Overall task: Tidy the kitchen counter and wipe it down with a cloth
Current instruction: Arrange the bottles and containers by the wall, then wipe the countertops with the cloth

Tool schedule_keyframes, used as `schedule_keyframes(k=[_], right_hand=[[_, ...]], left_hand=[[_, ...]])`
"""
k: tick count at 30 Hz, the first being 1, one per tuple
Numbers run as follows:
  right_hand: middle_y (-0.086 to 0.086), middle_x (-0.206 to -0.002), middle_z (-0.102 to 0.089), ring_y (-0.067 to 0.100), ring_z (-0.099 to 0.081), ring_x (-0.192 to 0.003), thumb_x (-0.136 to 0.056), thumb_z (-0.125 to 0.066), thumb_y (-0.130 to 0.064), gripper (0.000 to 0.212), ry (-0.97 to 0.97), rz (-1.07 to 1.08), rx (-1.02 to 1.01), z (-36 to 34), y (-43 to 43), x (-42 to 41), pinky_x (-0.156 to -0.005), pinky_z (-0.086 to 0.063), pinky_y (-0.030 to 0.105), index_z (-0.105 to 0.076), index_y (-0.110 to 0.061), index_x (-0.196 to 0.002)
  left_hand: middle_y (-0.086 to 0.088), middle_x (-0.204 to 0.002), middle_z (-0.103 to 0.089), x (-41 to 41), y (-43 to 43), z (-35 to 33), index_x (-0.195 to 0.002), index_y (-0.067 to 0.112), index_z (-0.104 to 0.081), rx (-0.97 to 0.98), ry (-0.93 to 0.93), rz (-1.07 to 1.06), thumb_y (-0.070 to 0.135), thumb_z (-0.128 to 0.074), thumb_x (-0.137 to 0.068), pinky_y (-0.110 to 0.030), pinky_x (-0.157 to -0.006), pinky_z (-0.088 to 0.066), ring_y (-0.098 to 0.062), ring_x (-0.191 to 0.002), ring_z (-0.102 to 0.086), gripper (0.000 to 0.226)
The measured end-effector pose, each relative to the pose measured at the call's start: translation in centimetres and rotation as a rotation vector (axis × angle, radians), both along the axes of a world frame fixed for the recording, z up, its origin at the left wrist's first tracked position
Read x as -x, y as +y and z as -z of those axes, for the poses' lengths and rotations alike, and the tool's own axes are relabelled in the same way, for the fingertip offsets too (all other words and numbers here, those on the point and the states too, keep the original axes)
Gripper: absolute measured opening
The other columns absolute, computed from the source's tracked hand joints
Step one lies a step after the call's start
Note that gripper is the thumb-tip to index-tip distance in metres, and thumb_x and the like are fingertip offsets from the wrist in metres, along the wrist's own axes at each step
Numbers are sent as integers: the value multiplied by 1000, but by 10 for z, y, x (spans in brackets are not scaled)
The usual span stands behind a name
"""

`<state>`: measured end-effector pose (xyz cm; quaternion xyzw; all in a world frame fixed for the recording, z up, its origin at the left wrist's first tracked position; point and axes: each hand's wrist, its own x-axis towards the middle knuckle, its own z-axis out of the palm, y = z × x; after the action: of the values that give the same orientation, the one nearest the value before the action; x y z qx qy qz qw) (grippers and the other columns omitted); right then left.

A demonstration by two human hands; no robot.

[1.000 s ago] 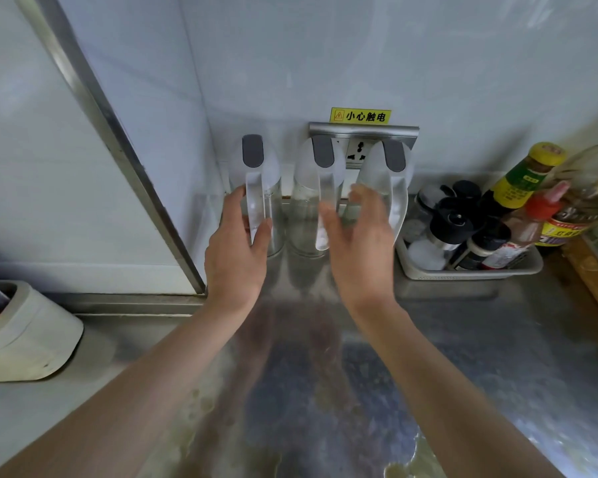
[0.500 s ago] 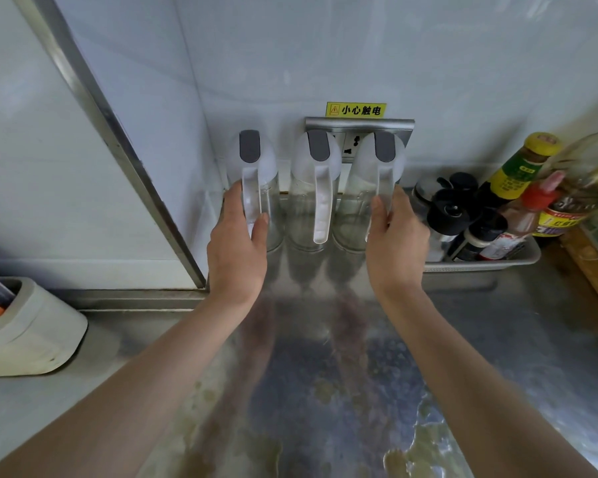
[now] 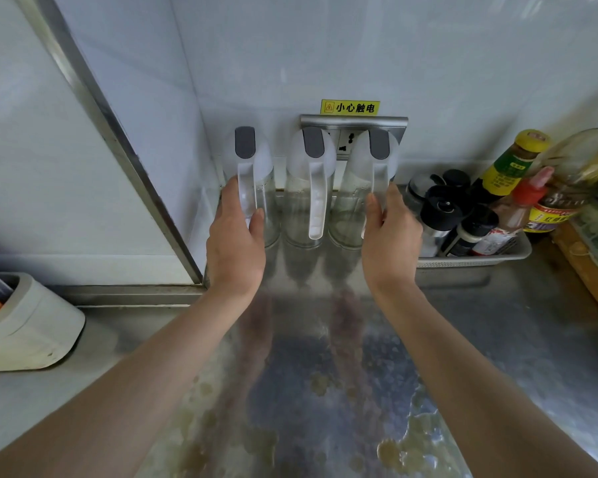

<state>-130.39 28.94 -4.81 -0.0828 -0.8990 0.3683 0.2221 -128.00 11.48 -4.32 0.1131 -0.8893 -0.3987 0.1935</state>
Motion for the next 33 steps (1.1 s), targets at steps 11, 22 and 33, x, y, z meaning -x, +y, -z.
schedule_keyframes(k=[11,22,33], right_hand=[[14,-128,-52,26,-55,-107,-98,-43,-33,55,-179,-110,174,-17,6,-16,-85,-43,35,-21,-17,-146],[6,-112,-60,22,-59,-104,-91,-58,-11,26,-427,-60,258,-9,61,-210,-88,-46,31,-61,-9,-116],[-6,-98,-66,12,-63,-92,-90,-59,-12,11,-396,458,367,-40,194,-447,-80,-53,34,-63,-22,-93]], left_hand=[[-9,-146,-31,-18,5,-21,-147,16,-13,-51,-100,27,34,-55,-91,-22,-90,-32,-22,-124,-42,73],[-2,-99,-65,-187,62,8,-100,15,-63,-222,-306,489,7,-62,-85,-21,-87,-43,-12,-94,-61,17],[9,-80,-67,-281,189,-24,-79,32,-58,-176,-602,937,5,-62,-85,-14,-71,-48,-2,-81,-61,28]])
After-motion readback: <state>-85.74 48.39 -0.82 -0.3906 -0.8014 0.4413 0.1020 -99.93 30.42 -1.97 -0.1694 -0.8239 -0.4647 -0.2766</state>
